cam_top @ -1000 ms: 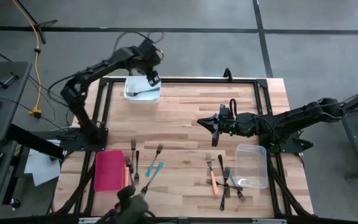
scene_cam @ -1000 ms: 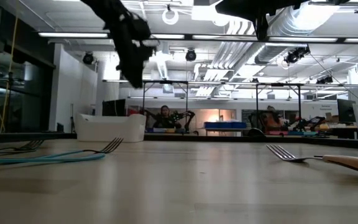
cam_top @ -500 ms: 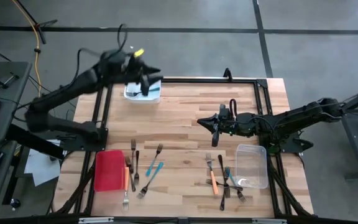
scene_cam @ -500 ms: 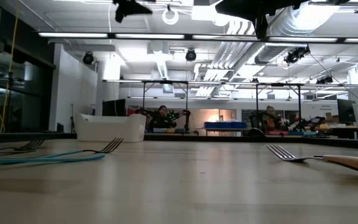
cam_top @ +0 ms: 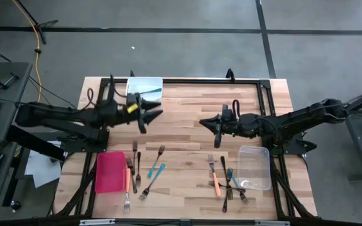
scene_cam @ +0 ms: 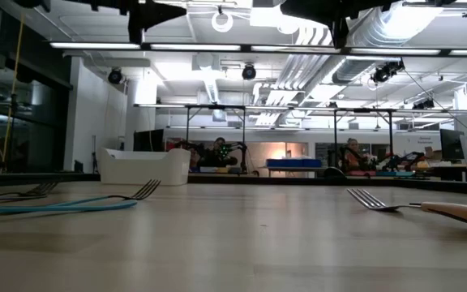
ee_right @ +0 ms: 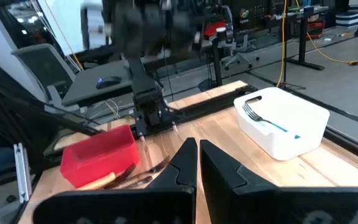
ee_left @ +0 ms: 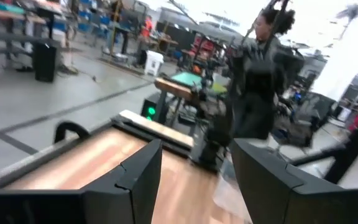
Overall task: Sort silverware by color (type)
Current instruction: Put the blue fork into the white bin
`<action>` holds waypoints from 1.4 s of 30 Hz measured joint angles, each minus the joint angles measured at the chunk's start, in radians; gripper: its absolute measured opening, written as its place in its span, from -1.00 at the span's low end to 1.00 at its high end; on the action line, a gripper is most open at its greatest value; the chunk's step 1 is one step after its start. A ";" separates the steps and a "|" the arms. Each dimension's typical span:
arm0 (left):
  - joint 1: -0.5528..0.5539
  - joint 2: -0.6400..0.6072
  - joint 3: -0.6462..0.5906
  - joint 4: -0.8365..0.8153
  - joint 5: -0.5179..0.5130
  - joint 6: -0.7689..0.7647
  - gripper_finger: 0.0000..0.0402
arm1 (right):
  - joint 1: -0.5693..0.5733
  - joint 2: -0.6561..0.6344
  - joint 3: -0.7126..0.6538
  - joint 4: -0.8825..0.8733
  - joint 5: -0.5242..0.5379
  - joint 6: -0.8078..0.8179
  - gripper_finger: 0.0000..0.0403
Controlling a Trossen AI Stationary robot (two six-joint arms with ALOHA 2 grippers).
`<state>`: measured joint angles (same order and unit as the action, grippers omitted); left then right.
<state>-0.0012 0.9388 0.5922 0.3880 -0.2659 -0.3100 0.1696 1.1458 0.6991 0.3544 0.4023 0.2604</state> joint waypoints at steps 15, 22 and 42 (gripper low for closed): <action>-0.074 0.017 -0.016 0.005 -0.010 0.243 -0.07 | -0.052 0.000 0.000 0.141 -0.002 -0.060 -0.98; -0.074 0.017 -0.016 -0.003 -0.009 0.260 -0.07 | -0.052 0.000 0.000 0.136 -0.053 -0.111 -0.98; -0.074 0.017 -0.016 -0.030 0.028 0.187 -0.07 | -0.052 0.000 0.000 0.136 -0.089 -0.105 -0.98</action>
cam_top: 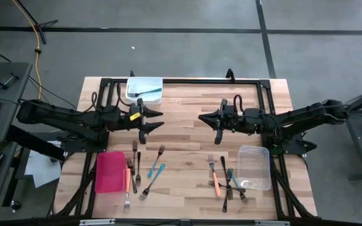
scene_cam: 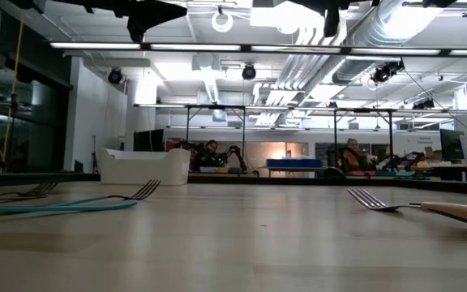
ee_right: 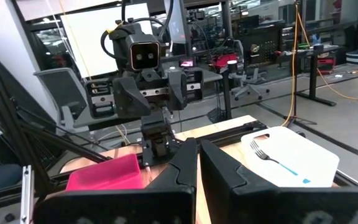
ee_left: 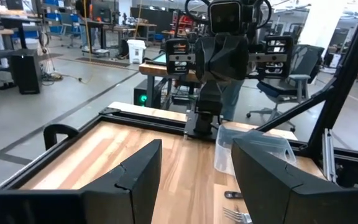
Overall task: Sort silverware by color (type)
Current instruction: Put the blue fork into the white bin
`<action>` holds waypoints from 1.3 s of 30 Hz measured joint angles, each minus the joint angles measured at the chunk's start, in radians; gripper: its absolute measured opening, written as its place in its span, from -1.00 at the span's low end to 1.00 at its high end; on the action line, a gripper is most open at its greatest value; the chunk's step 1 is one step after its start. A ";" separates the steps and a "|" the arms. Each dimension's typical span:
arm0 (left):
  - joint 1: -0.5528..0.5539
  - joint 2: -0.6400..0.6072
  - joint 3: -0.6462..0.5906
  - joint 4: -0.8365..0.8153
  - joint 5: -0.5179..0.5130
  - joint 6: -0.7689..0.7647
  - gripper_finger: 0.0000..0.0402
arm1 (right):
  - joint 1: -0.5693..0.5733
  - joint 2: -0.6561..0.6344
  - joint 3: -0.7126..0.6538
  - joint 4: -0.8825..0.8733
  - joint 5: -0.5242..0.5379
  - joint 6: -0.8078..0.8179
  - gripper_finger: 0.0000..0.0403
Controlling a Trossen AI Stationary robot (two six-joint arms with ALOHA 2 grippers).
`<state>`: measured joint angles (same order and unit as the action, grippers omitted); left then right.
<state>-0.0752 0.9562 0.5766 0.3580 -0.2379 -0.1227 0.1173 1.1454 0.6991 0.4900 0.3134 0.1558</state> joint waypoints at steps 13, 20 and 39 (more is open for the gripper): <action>-0.046 0.092 0.268 -0.666 -0.013 -0.310 -0.07 | 0.000 0.000 0.000 0.000 0.000 0.000 -0.98; -0.105 0.301 0.369 -0.872 -0.020 -0.534 -0.07 | 0.000 0.000 0.000 -0.024 0.001 -0.002 -0.98; -0.265 0.768 0.368 -0.879 0.068 -0.916 -0.07 | 0.000 0.000 0.000 -0.108 0.002 0.000 -0.98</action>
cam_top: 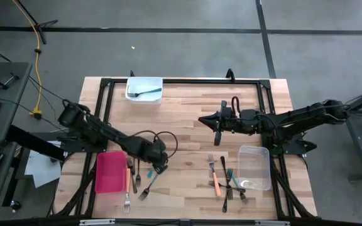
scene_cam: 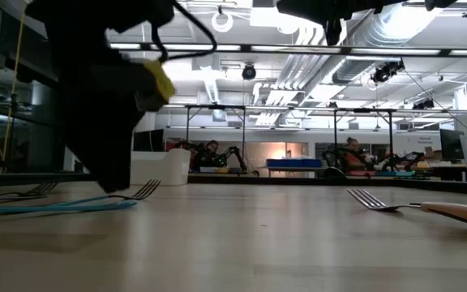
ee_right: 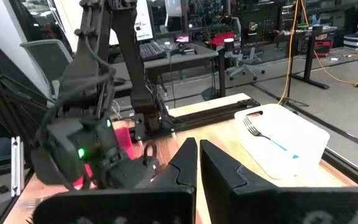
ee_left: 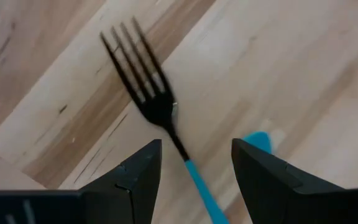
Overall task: Sort silverware by color (type)
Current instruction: Put the blue fork into the white bin
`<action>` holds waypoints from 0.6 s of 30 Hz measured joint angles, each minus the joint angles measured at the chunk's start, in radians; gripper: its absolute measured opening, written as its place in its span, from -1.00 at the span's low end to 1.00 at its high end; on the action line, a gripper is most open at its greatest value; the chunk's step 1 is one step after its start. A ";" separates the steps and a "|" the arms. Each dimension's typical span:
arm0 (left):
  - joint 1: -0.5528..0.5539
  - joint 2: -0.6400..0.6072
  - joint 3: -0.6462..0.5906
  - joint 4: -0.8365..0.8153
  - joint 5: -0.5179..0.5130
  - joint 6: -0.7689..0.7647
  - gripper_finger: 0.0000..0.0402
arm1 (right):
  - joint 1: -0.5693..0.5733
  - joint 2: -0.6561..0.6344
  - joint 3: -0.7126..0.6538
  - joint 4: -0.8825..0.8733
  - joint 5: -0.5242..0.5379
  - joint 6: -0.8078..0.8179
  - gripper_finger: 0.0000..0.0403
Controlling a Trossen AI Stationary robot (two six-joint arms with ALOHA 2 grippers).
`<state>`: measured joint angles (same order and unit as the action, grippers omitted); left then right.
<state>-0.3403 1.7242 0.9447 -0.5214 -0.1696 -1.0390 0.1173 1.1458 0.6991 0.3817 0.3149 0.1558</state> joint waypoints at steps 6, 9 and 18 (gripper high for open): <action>-0.010 0.056 0.005 -0.002 -0.030 -0.016 -0.08 | 0.000 0.000 0.000 -0.001 0.000 0.000 -0.98; -0.009 0.059 0.005 -0.007 -0.038 -0.009 -0.14 | 0.000 0.000 0.000 -0.001 0.000 0.000 -0.98; -0.007 0.057 0.002 -0.021 -0.053 0.037 -0.91 | 0.000 0.000 0.000 -0.001 0.000 0.000 -0.98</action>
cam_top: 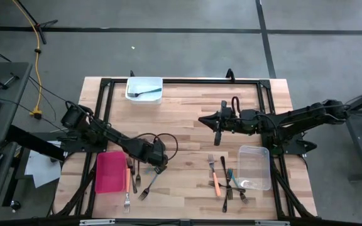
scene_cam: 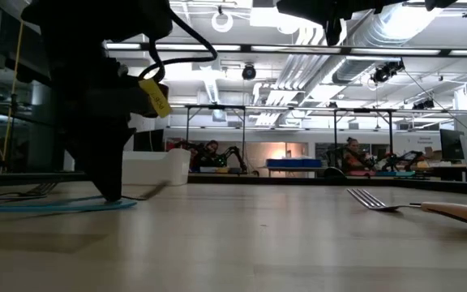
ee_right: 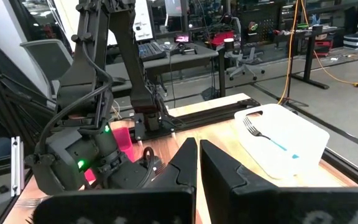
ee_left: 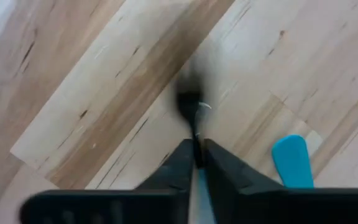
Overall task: Sort silverware by color (type)
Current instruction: Put the blue fork into the white bin
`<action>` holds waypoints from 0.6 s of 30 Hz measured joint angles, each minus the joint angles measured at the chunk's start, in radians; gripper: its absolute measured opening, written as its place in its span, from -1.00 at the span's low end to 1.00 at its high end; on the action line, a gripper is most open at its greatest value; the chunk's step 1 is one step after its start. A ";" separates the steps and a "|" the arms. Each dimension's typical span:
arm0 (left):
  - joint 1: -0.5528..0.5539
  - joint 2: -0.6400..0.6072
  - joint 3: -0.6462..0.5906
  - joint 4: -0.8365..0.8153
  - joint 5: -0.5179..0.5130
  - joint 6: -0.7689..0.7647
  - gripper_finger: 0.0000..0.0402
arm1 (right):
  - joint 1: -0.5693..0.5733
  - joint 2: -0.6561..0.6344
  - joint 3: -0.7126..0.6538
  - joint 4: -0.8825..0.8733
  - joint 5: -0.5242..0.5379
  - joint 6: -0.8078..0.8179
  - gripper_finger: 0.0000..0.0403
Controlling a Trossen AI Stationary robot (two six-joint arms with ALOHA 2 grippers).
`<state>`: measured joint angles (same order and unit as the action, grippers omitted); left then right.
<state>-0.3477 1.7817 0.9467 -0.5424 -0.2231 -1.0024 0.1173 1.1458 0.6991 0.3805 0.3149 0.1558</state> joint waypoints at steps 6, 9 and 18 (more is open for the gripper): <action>0.000 -0.017 -0.002 0.004 -0.006 0.042 -0.97 | 0.000 0.000 0.000 0.000 0.000 0.000 -0.98; 0.002 -0.033 -0.005 0.007 -0.020 0.066 -0.98 | 0.000 0.000 0.000 0.000 0.000 0.000 -0.98; 0.066 -0.217 -0.005 0.044 -0.119 0.287 -0.99 | 0.000 0.000 0.000 0.000 0.000 0.000 -0.98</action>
<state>-0.2816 1.5647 0.9414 -0.4985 -0.3417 -0.7155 0.1173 1.1458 0.6991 0.3806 0.3149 0.1558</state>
